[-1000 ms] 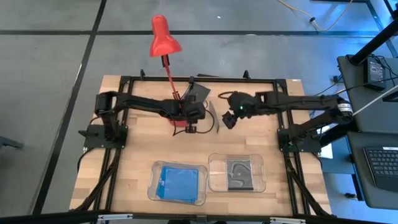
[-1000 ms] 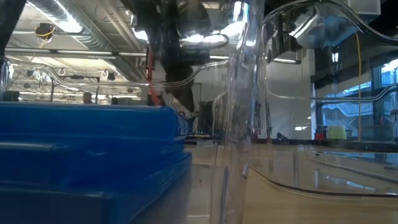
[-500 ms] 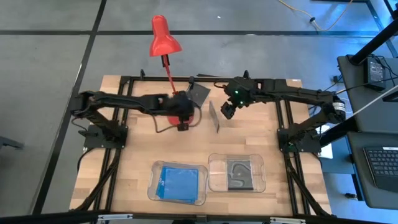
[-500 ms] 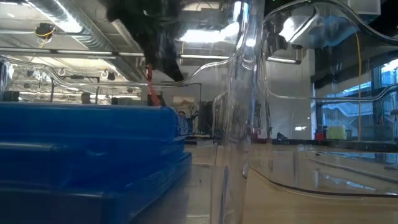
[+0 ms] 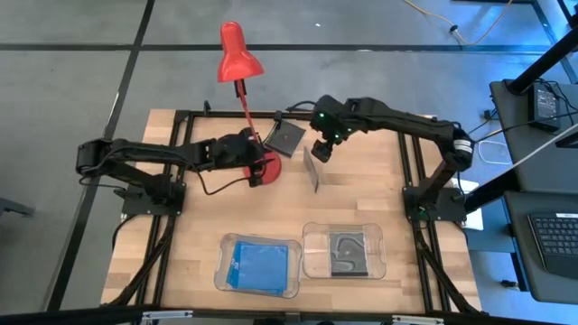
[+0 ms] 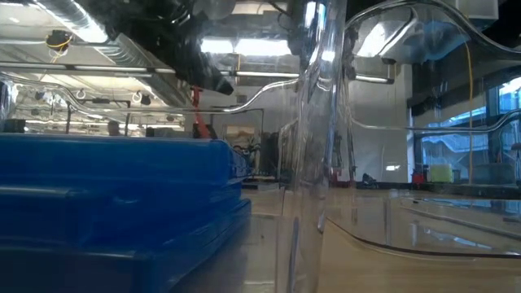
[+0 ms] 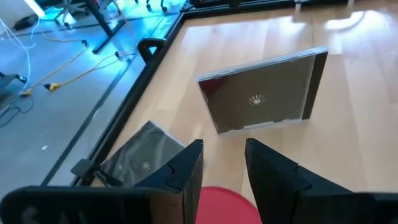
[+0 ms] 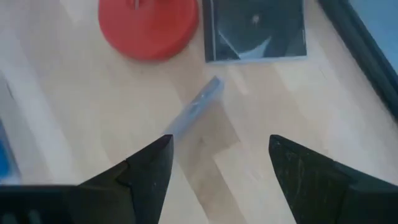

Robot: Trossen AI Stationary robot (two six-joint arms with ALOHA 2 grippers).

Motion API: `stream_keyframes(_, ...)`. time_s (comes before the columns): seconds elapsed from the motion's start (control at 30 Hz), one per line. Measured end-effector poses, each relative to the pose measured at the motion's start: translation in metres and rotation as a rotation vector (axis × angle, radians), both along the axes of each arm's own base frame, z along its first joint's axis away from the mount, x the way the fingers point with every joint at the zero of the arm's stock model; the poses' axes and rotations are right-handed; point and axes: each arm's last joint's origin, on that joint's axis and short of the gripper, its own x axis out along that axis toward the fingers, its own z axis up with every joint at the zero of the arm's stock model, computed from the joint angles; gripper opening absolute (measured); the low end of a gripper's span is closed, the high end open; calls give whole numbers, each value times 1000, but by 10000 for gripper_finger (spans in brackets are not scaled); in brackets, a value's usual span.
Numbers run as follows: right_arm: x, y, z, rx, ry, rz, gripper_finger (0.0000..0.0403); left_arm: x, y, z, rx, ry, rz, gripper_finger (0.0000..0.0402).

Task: Pick & place jewel cases by type
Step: Put the right black cd case into the right transparent bin

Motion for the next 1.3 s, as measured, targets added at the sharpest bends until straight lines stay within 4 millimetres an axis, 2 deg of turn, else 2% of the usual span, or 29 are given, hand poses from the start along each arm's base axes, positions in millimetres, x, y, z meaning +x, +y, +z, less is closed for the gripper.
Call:
stream_keyframes(0.1,1,-4,3,10,0,90,267,0,0,0,19,14,2,118)
stream_keyframes(0.2,-4,-13,8,34,-36,265,267,-1,0,-1,23,20,5,118)
stream_keyframes(0.3,-13,-27,11,-32,-35,441,267,-2,0,-4,17,53,6,118)
stream_keyframes(0.4,-19,-42,11,-130,-19,535,267,-4,0,-6,15,79,12,118)
stream_keyframes(0.57,-7,-64,16,-342,-92,476,267,-4,0,-7,17,93,19,118)
stream_keyframes(0.63,-4,-67,19,-348,-147,410,267,-4,0,-7,18,91,19,118)
stream_keyframes(0.7,-3,-67,20,-367,-156,463,267,-4,0,-6,23,88,27,118)
stream_keyframes(0.77,-5,-66,18,-351,-151,543,267,-4,1,-6,29,92,39,118)
stream_keyframes(0.83,-10,-68,16,-298,-161,552,267,-5,1,-7,30,98,42,118)
stream_keyframes(1.0,-14,-75,13,-103,-193,220,267,-5,1,-6,30,96,42,118)
stream_keyframes(1.13,-8,-67,13,-83,-194,194,267,-4,1,-6,28,93,43,118)
stream_keyframes(1.3,3,-44,11,-157,-104,103,267,-5,1,-7,16,100,50,118)
